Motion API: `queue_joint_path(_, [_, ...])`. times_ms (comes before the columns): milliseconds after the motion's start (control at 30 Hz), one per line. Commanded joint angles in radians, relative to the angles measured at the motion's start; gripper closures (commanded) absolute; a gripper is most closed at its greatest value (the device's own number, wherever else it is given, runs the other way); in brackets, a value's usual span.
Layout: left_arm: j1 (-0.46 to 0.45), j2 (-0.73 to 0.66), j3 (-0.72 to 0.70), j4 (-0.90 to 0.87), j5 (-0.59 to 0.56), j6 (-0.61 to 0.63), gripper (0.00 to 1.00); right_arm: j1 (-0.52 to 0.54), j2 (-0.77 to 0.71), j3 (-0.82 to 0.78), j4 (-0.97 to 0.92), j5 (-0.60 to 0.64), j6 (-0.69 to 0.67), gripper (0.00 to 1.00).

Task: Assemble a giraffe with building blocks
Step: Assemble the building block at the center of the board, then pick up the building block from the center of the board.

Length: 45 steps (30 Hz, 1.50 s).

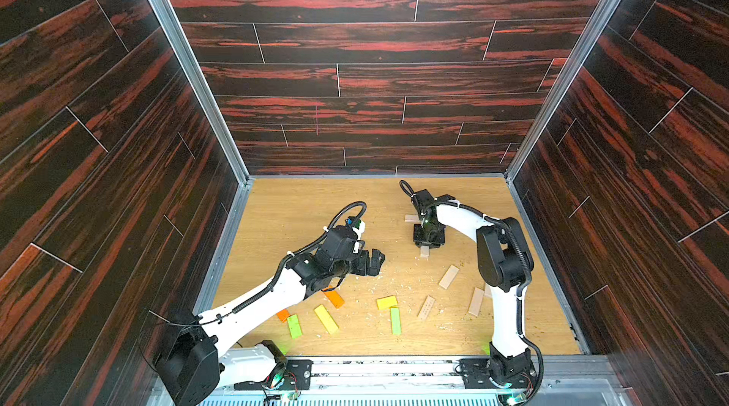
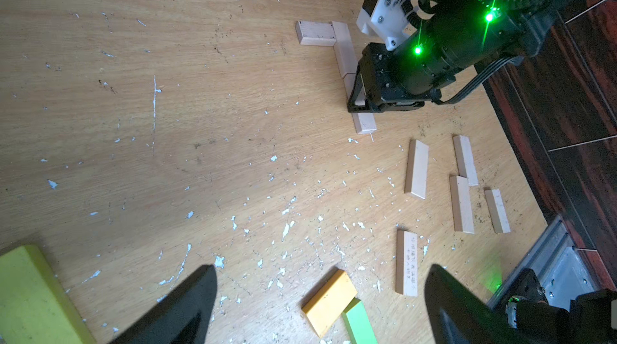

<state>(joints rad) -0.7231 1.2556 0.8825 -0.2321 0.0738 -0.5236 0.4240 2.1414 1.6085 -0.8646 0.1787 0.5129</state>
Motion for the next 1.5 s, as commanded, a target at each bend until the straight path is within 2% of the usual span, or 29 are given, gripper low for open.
queue_joint_path(0, [-0.003,-0.015,-0.006,0.006,-0.011,0.008,0.00,-0.004,0.057,0.025,-0.025,0.010,0.001,0.57])
queue_joint_path(300, [-0.003,-0.017,-0.007,0.007,-0.009,0.010,0.00,-0.004,0.044,0.031,-0.030,0.011,-0.001,0.49])
queue_joint_path(500, [-0.002,-0.023,0.004,-0.004,-0.006,0.012,0.00,-0.001,-0.013,0.031,-0.045,0.011,0.007,0.37])
queue_joint_path(667, [-0.002,-0.055,0.022,-0.028,-0.005,0.015,0.00,0.017,-0.128,0.024,-0.072,0.021,0.038,0.28])
queue_joint_path(933, [-0.002,-0.133,0.027,-0.079,-0.011,-0.009,0.00,0.030,-0.422,-0.037,-0.131,0.065,0.110,0.26])
queue_joint_path(1167, [-0.009,-0.161,0.013,-0.105,-0.022,-0.029,0.00,0.023,-0.616,-0.195,-0.152,0.096,0.177,0.27])
queue_joint_path(1300, [-0.028,-0.149,0.000,-0.093,-0.027,-0.038,0.00,0.017,-0.691,-0.362,-0.097,0.084,0.223,0.27])
queue_joint_path(1467, [-0.052,-0.124,-0.013,-0.078,-0.038,-0.042,0.00,0.010,-0.708,-0.507,-0.029,0.059,0.274,0.27])
